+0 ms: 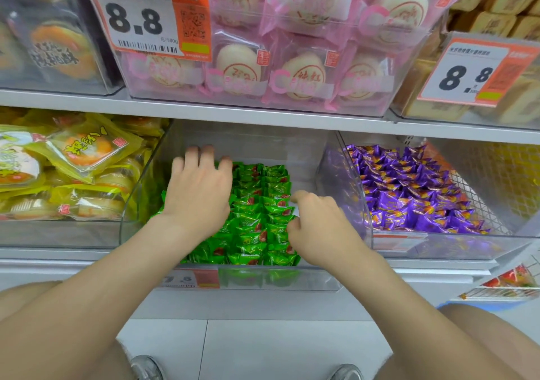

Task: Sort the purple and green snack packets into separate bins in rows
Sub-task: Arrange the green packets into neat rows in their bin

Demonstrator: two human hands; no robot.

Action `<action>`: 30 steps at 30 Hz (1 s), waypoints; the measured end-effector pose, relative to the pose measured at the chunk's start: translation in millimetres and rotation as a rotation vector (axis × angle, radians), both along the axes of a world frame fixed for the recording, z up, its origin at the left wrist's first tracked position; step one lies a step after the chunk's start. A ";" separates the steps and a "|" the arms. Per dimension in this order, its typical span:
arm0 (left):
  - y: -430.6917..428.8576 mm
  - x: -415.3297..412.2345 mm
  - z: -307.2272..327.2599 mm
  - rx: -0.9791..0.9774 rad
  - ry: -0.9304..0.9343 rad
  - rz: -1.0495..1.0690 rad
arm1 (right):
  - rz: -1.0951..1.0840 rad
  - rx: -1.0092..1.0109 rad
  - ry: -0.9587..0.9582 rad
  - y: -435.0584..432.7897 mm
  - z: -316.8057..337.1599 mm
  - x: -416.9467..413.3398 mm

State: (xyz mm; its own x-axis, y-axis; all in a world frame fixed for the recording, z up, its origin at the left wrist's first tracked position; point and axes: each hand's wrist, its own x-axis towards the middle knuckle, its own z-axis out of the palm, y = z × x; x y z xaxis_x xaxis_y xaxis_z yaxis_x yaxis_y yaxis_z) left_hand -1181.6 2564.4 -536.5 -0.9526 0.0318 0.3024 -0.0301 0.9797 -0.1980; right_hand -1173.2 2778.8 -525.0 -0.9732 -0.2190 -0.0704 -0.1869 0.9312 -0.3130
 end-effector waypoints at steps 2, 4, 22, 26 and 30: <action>-6.9 -11.6 3.7 0.029 -0.047 0.058 | 0.039 -0.066 0.078 -7.2 0.9 3.7; -11.8 -22.0 4.1 0.090 -0.114 0.089 | 0.061 -0.122 0.096 -13.0 3.0 6.8; -2.6 -1.2 27.8 0.939 -0.248 -0.442 | 0.258 -0.463 0.338 -14.5 7.1 -15.0; 2.3 6.9 37.5 1.120 -0.338 -0.467 | 0.171 -0.519 0.316 -1.5 18.8 -18.1; 14.5 10.2 38.0 1.201 -0.373 -0.480 | 0.181 -0.514 0.185 14.7 25.5 -18.7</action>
